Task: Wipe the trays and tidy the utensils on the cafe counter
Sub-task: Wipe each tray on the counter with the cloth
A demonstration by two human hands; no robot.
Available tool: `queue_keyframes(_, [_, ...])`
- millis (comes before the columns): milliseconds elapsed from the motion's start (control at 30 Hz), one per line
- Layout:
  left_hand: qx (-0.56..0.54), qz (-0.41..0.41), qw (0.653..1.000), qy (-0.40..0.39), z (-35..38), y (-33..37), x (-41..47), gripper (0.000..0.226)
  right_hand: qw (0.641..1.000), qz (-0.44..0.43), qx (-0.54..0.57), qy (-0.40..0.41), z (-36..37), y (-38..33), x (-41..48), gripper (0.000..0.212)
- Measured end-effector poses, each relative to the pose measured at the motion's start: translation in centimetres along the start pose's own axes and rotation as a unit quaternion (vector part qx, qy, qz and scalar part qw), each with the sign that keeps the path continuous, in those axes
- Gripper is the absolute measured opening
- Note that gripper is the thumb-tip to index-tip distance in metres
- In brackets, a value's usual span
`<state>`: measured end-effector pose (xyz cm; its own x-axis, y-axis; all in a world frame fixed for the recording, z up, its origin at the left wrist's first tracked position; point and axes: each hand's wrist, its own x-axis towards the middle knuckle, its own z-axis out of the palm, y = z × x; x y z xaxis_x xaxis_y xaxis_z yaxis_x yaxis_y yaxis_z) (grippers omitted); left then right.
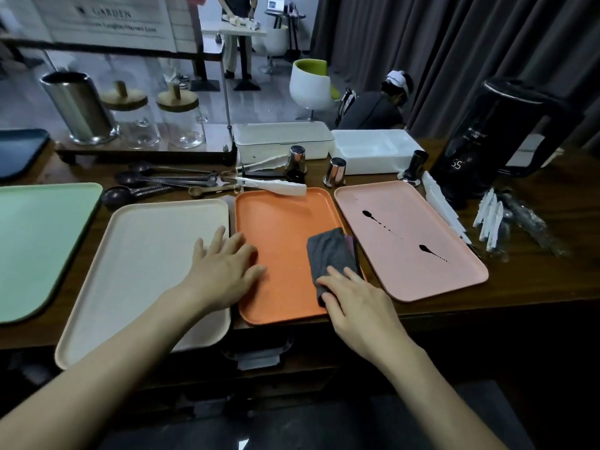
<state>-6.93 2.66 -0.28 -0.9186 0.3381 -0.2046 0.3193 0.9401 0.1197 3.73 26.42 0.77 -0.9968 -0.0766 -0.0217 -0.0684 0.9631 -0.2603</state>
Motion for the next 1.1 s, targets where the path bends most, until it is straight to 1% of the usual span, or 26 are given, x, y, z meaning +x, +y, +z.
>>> queue_keyframes(33, [0.014,-0.010,1.000,0.020,0.7,0.4,0.1,0.060,1.000,-0.007,-0.002,-0.009,-0.1,-0.3,-0.7,0.036])
queue_keyframes(100, [0.046,-0.029,0.998,0.037,2.1,0.8,0.1,0.057,1.000,-0.018,0.001,-0.019,-0.3,-0.8,-1.9,0.038])
queue_keyframes(167, [0.062,-0.041,0.996,0.050,3.0,0.8,-0.2,0.063,1.000,-0.027,0.003,-0.015,0.4,-0.6,-2.2,0.042])
queue_keyframes(267, [0.058,-0.033,0.996,0.061,3.1,0.6,-0.6,0.081,1.000,-0.022,-0.013,-0.010,1.9,-0.2,-1.4,0.052])
queue_keyframes(333, [0.059,-0.028,0.996,0.063,2.8,0.5,-0.6,0.082,0.999,-0.028,-0.038,0.001,2.4,0.3,0.5,0.057])
queue_keyframes(367, [0.061,-0.029,0.996,0.055,2.6,0.6,-0.7,0.082,0.998,-0.040,-0.049,0.021,2.5,0.7,1.7,0.058])
queue_keyframes(433, [0.058,-0.033,0.997,0.048,2.6,0.7,-0.9,0.082,0.997,-0.068,-0.044,0.016,2.3,1.1,4.9,0.057])
queue_keyframes(467, [0.052,-0.035,0.997,0.050,2.5,0.7,-1.0,0.081,0.997,-0.073,-0.039,-0.001,2.0,1.3,6.8,0.056])
queue_keyframes(600, [0.040,-0.043,0.997,0.043,2.3,1.0,-1.1,0.080,0.996,-0.069,-0.056,0.011,1.5,0.9,13.3,0.053])
queue_keyframes(667, [0.038,-0.048,0.997,0.044,2.4,1.0,-1.2,0.080,0.995,-0.087,-0.054,0.006,2.3,-1.2,14.4,0.052])
queue_keyframes(767, [0.021,-0.038,0.997,0.057,2.5,1.0,-1.0,0.076,0.988,-0.152,-0.031,0.002,3.9,-4.8,13.7,0.052])
queue_keyframes(833, [0.022,-0.033,0.998,0.056,2.5,0.7,-1.0,0.075,0.985,-0.170,-0.015,0.005,4.2,-5.5,13.2,0.051])
queue_keyframes(933, [0.047,-0.024,0.997,0.055,2.1,0.1,-1.1,0.072,0.989,-0.149,0.011,0.016,3.3,-3.8,12.9,0.049])
queue_keyframes(1000, [0.068,-0.007,0.996,0.051,1.1,-0.4,-1.3,0.072,0.994,-0.102,0.014,0.019,2.7,-1.6,12.9,0.049])
queue_keyframes(1100, [0.083,0.017,0.996,0.006,-0.1,-1.4,-1.2,0.084,0.999,-0.014,0.027,0.031,1.8,0.9,13.2,0.049])
